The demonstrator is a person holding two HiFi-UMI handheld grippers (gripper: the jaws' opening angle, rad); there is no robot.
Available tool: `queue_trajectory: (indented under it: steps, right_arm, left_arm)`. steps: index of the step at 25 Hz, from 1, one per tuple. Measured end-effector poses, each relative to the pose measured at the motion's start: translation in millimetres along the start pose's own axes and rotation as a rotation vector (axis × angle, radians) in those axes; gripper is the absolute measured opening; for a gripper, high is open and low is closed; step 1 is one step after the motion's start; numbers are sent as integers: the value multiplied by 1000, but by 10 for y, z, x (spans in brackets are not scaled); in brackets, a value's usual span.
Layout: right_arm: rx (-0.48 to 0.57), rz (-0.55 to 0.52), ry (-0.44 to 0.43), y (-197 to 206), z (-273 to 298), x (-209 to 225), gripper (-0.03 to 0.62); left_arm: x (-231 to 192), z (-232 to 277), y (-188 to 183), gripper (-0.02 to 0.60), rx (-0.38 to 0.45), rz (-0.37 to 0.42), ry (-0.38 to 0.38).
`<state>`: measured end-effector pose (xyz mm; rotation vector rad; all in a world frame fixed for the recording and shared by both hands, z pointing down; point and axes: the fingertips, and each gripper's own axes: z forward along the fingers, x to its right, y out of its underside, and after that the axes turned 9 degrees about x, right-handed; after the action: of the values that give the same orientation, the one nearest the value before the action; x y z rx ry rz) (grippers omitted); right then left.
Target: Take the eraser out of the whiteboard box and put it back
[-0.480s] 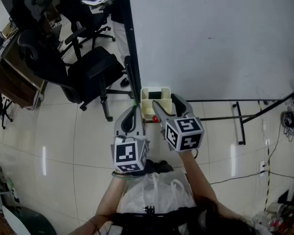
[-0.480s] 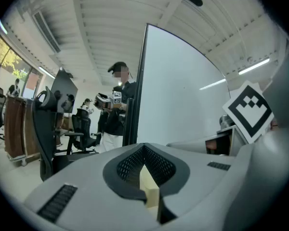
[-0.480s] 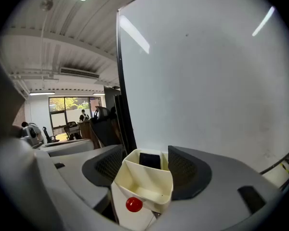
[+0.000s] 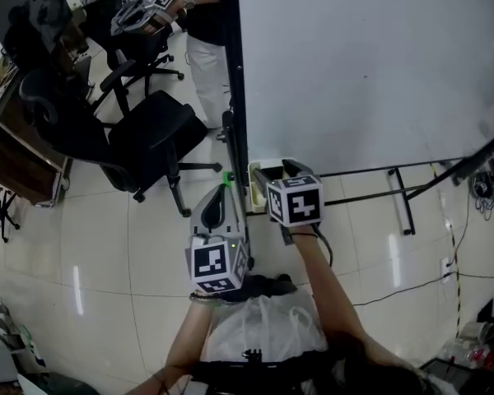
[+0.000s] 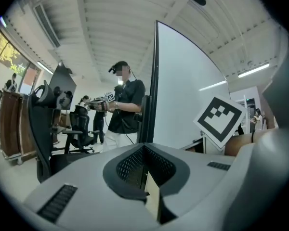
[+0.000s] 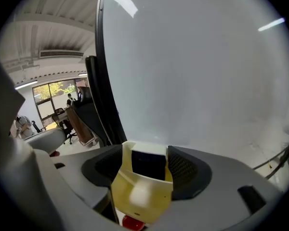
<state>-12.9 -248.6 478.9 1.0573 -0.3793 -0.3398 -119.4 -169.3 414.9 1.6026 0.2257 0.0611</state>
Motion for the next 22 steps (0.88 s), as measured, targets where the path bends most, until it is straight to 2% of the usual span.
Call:
queue_trajectory:
  steps: [7,8,14,17,22]
  right_arm:
    - [-74,-70,130,73,109,117,311]
    - [-75,-72,139,72,108,129,282]
    - [-63,-57,134,88,116,115,256]
    - [-3,-38,114,-2,65,84,252]
    - [124,-69,100,-401,-147,-4,252]
  left_arm:
    - [-199,118,-21,3,14,-33,18]
    - [-211,131,-26,3,16,-37,21]
    - [-261,136,-9,5,12,-43,40]
    - [-284,125,-27,3,14,-35,44]
    - [-347,112,-35,3,14,-40,28]
